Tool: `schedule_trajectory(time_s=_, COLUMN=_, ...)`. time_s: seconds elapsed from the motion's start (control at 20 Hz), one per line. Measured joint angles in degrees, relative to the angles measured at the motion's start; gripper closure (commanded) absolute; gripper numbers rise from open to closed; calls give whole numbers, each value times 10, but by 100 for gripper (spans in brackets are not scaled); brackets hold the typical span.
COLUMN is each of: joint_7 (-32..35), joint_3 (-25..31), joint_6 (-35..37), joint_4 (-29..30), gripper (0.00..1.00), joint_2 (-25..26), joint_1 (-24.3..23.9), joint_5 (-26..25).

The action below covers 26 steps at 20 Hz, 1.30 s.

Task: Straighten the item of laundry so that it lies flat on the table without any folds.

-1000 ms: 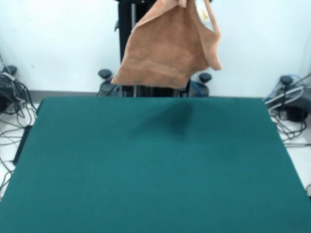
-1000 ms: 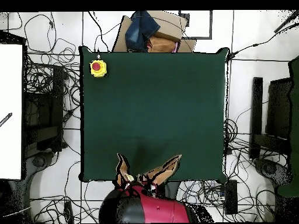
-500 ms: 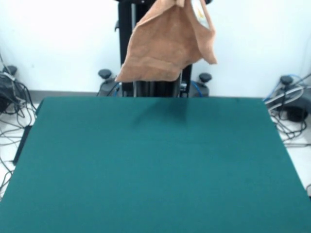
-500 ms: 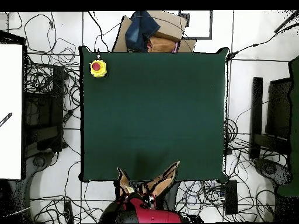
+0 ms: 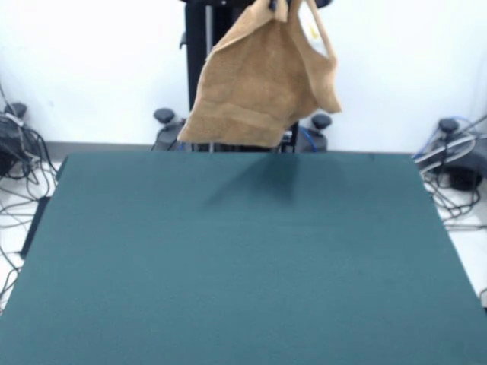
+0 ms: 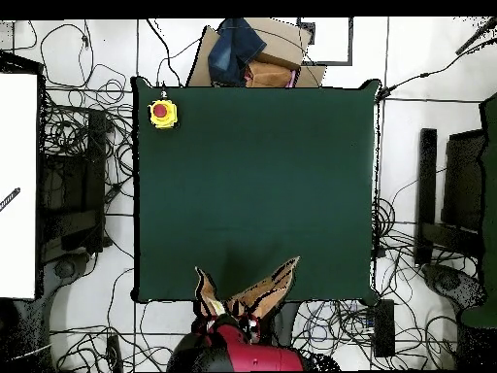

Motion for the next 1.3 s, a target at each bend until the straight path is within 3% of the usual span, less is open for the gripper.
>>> schedule_trajectory(time_s=0.65, joint_7=0, joint_3=-1, joint_6=-92, joint_4=-29, gripper=100, joint_2=118, joint_1=14, joint_5=-18)
schedule_trajectory(time_s=1.3, joint_7=0, joint_3=-24, joint_6=-146, joint_4=-49, gripper=100, joint_2=198, joint_1=35, joint_5=-18)
